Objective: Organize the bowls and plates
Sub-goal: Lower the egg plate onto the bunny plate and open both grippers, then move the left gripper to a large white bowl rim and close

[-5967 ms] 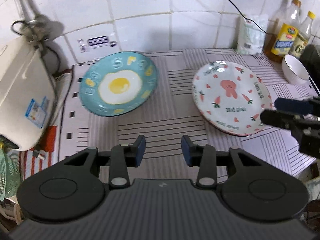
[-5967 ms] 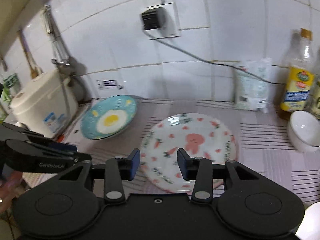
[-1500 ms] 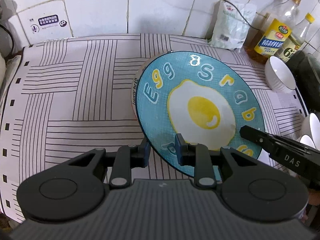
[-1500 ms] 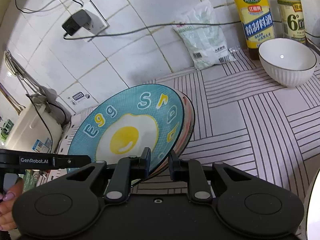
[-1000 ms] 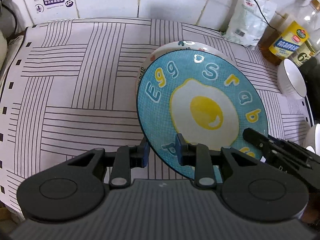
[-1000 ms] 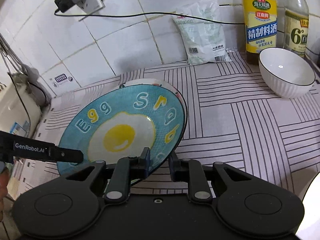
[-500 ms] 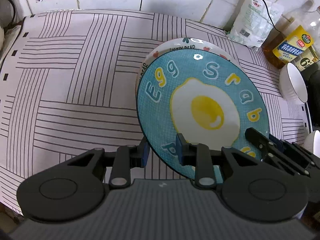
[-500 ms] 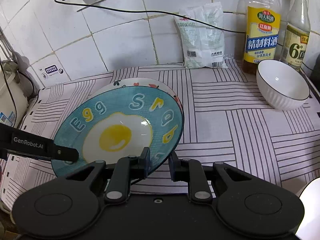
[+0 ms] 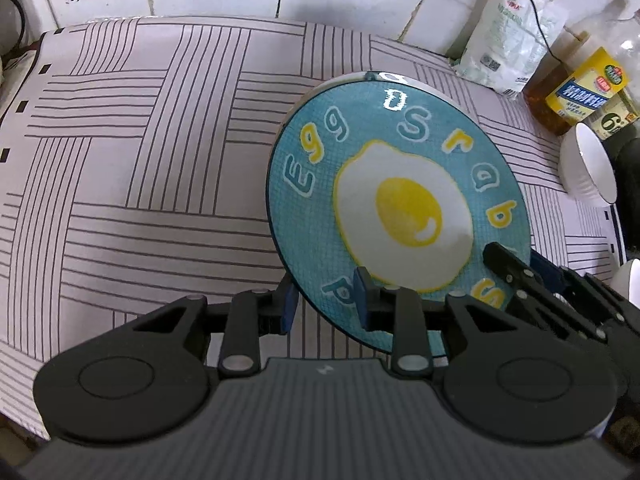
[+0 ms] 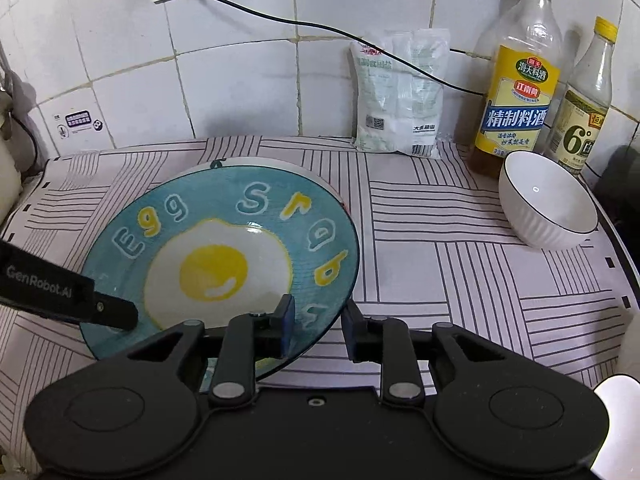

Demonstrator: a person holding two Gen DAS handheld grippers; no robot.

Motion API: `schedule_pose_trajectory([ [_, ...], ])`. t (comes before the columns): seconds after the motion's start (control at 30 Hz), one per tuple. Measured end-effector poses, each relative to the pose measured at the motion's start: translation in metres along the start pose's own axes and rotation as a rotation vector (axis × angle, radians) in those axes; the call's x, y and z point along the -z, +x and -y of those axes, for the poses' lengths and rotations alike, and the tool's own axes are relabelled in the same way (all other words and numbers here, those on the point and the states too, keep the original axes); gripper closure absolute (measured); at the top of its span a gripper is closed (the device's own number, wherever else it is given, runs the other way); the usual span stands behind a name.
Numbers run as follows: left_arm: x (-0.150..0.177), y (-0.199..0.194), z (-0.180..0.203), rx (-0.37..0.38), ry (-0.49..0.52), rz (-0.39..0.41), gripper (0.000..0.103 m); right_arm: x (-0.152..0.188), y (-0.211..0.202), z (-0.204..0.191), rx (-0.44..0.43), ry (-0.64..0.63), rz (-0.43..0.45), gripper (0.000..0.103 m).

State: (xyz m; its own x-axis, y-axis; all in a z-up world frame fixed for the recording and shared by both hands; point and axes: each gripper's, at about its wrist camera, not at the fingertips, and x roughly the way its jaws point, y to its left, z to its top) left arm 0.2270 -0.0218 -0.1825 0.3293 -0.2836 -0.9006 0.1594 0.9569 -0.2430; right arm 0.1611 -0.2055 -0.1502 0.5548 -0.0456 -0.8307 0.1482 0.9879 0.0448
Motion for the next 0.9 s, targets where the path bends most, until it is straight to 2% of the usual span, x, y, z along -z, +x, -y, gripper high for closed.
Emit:
schedule_pose_trajectory([
  [0.2, 0.007, -0.012, 0.001, -0.009, 0.033, 0.042, 0.078, 0.004, 0.001, 0.010, -0.054, 0.048, 0.034, 0.073],
  [0.33, 0.014, -0.027, 0.009, -0.021, 0.083, 0.061, 0.078, 0.008, -0.013, 0.017, -0.108, 0.074, 0.070, 0.073],
  [0.47, 0.024, -0.052, 0.024, -0.026, 0.150, 0.104, 0.078, 0.015, -0.045, 0.027, -0.126, 0.058, 0.123, 0.073],
  [0.67, 0.045, -0.092, 0.060, 0.035, 0.251, 0.150, 0.078, 0.025, -0.100, 0.049, -0.139, 0.034, 0.173, 0.072],
  [0.9, 0.069, -0.121, 0.121, 0.110, 0.381, 0.176, 0.078, 0.048, -0.157, 0.082, -0.115, 0.011, 0.260, 0.062],
])
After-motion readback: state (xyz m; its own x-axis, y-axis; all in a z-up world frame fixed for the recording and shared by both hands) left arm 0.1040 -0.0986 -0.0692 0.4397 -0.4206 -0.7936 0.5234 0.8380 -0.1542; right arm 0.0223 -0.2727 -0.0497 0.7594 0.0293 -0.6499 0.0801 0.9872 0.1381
